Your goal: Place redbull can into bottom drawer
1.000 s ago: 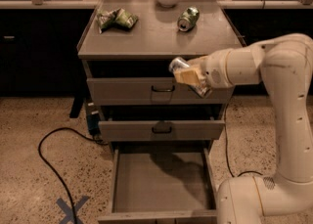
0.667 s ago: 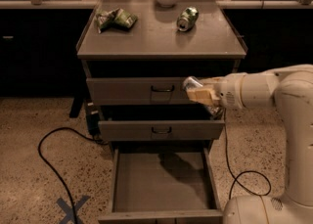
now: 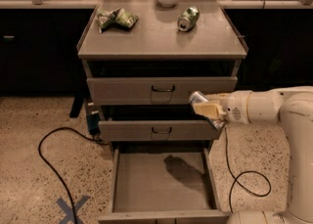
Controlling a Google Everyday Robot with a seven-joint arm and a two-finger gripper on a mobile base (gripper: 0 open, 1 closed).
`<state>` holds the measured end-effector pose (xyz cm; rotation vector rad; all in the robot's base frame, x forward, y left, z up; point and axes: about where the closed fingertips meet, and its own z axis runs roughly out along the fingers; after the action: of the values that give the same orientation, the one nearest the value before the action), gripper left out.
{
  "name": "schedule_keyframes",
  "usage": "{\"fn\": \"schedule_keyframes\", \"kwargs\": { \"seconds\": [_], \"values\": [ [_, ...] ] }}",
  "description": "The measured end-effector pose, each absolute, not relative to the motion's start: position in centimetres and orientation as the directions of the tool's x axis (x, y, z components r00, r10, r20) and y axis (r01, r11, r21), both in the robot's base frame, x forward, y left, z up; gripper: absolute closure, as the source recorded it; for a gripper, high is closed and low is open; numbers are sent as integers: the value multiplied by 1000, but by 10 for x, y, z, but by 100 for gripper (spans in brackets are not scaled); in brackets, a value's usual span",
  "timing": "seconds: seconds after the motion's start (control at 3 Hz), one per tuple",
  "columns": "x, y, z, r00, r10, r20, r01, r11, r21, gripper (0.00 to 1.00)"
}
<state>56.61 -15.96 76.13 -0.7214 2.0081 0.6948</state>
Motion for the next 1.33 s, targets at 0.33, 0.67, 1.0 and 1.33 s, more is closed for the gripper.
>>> {"fn": "schedule_keyframes", "kwargs": {
  "seconds": [0.33,0.67,1.0,1.33],
  "values": [
    [571,-158,750,-475,-216,-853,-691,691,209,100],
    [578,-171,706,-488,-169,-856,-643,734,221,100],
    [587,-169,646,-632,-161,-758,-573,755,317,100],
    [591,-173,575,-826,-178,-535,-458,766,451,100]
  ]
}}
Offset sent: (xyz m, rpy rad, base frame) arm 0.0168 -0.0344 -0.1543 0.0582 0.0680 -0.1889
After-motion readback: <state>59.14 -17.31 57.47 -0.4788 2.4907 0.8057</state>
